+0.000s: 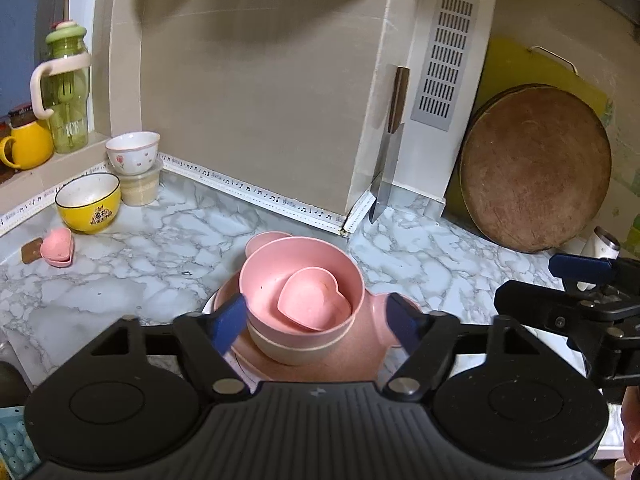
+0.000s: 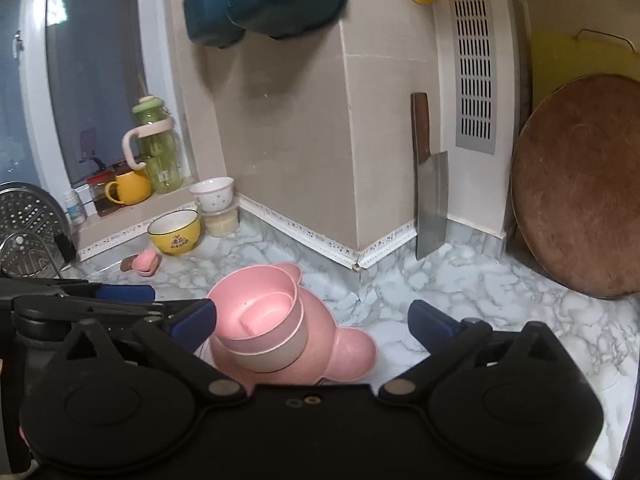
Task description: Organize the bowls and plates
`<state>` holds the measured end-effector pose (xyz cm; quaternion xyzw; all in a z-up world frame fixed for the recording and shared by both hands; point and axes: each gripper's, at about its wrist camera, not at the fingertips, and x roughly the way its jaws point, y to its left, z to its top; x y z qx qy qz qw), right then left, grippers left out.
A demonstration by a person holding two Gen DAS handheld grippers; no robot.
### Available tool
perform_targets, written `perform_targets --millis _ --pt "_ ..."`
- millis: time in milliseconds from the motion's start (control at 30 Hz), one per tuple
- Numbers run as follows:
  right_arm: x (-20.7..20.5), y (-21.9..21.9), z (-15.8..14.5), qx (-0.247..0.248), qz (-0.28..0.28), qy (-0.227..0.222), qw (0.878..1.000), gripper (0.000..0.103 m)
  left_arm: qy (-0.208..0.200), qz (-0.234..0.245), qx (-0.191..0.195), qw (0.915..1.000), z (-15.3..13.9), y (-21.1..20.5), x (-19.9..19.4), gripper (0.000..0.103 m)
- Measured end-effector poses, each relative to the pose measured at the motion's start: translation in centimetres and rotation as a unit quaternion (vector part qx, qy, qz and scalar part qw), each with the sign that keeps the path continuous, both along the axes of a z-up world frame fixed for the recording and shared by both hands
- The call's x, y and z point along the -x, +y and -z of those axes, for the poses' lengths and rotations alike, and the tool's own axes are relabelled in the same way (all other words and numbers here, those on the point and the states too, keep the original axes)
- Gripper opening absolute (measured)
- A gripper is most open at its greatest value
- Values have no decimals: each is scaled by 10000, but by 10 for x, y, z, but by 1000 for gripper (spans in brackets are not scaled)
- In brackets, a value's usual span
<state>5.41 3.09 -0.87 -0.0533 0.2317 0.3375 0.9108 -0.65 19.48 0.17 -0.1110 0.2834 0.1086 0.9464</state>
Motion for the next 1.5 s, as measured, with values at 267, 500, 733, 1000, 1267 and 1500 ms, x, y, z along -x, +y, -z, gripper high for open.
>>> perform_targets --millis 267,500,733,1000,1267,1500 --pt "12 -15 8 -187 119 56 9997 103 -196 86 -25 9998 4 -16 21 100" --pt "19 -27 11 -238 207 56 9995 103 -258 51 -16 9997 3 -21 28 103" --pt "21 -28 14 -200 240 51 9995 103 -326 27 -230 9992 0 -27 30 103" --pt "19 -28 14 -169 244 71 9995 103 -292 61 -205 9993 -1 -29 29 103" --pt "16 -27 14 -95 243 113 9996 103 -159 73 -127 9998 1 -26 25 103" --pt "11 -25 18 -48 249 233 9994 103 57 -10 -25 10000 7 -22 23 103"
